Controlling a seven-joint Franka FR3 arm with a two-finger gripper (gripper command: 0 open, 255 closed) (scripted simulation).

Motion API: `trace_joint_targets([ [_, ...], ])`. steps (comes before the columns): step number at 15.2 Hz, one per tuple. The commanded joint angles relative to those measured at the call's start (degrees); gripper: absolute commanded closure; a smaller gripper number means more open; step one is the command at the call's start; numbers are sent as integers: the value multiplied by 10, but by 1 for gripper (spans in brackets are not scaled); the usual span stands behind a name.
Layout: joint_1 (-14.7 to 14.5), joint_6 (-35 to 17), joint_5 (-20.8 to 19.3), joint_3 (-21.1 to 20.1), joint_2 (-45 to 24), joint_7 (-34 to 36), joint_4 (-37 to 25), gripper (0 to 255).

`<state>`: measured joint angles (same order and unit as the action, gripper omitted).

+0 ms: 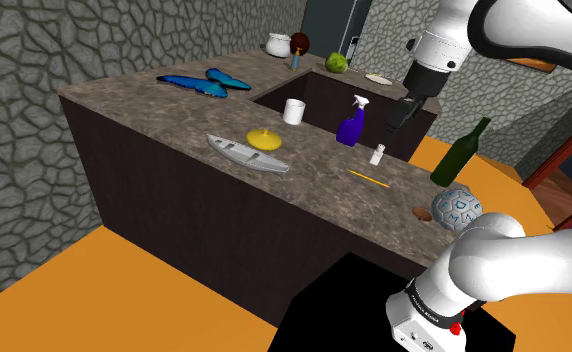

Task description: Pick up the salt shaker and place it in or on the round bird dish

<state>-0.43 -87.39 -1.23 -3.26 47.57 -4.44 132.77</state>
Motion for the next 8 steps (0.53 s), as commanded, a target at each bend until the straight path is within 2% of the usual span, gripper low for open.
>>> trace_joint_targets([
  [1, 0, 0, 0, 0, 0, 0, 0, 0],
  [8, 25, -68, -50, 86, -44, -88, 24, 0],
])
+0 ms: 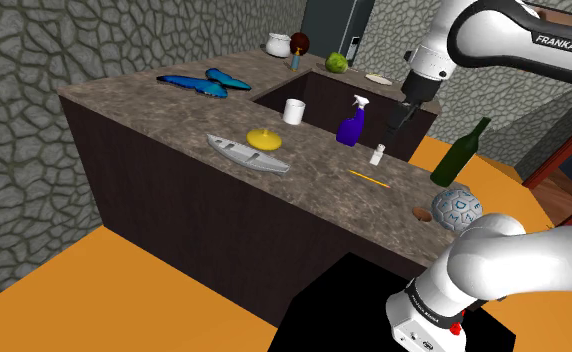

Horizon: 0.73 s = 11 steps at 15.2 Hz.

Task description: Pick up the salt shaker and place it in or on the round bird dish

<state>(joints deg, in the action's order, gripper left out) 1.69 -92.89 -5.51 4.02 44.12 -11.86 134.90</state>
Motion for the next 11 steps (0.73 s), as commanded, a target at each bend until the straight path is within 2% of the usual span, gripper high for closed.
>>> trace_joint_targets([
  [1, 7, -23, -14, 26, -19, -26, 3, 0],
  [11, 29, -125, -50, 147, -151, -152, -30, 0],
])
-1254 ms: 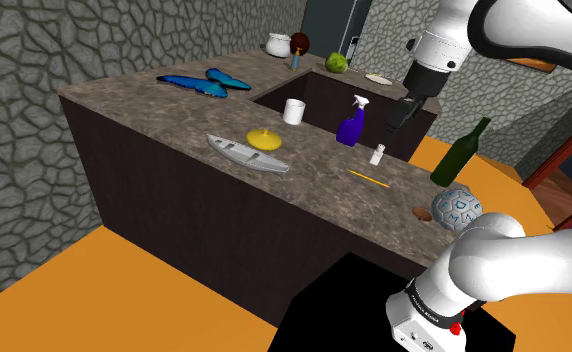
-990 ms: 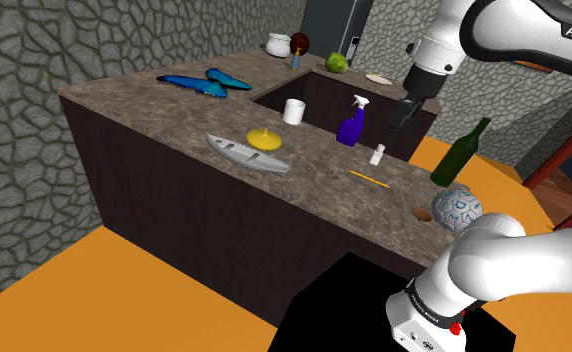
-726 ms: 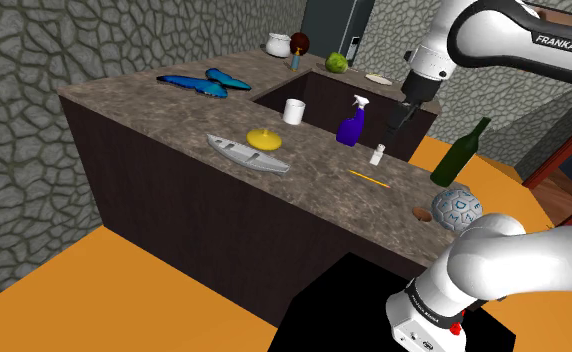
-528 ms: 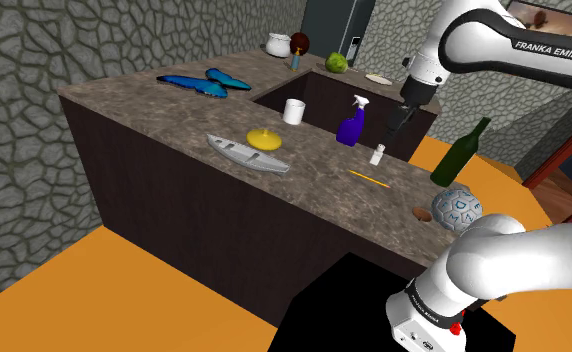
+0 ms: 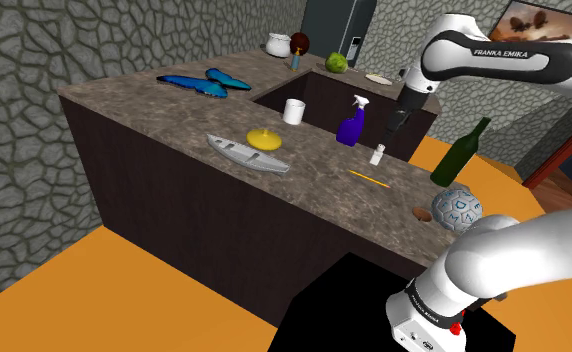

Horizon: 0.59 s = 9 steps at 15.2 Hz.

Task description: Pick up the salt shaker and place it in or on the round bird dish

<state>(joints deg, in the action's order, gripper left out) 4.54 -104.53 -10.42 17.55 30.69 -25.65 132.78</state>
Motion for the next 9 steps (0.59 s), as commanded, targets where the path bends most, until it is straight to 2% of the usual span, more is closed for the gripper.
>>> trace_joint_targets([
  [1, 2, -18, -1, 24, -34, -27, -16, 0],
  [5, 3, -54, 9, 71, -107, -83, -53, 0],
  [9, 5, -83, 37, 115, -189, -145, -100, 0],
])
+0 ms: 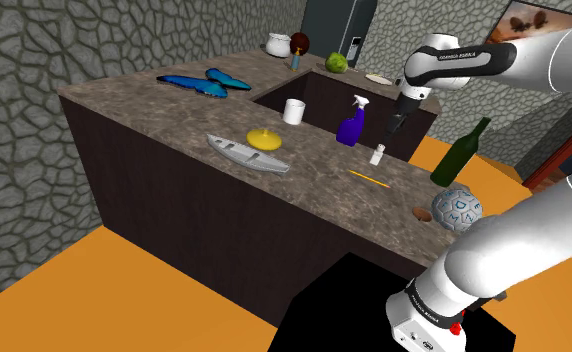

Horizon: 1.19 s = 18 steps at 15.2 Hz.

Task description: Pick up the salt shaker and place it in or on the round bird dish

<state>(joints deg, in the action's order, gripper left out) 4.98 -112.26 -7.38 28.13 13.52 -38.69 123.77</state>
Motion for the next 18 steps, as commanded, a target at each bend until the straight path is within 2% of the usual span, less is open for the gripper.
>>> trace_joint_targets([
  [1, 2, -12, 17, 20, -40, -32, -24, 0],
  [7, 25, -31, 103, 62, -186, -139, -122, 0],
  [13, 86, -18, 191, 62, -331, -227, -246, 0],
  [18, 89, -51, 201, 56, -344, -234, -224, 0],
])
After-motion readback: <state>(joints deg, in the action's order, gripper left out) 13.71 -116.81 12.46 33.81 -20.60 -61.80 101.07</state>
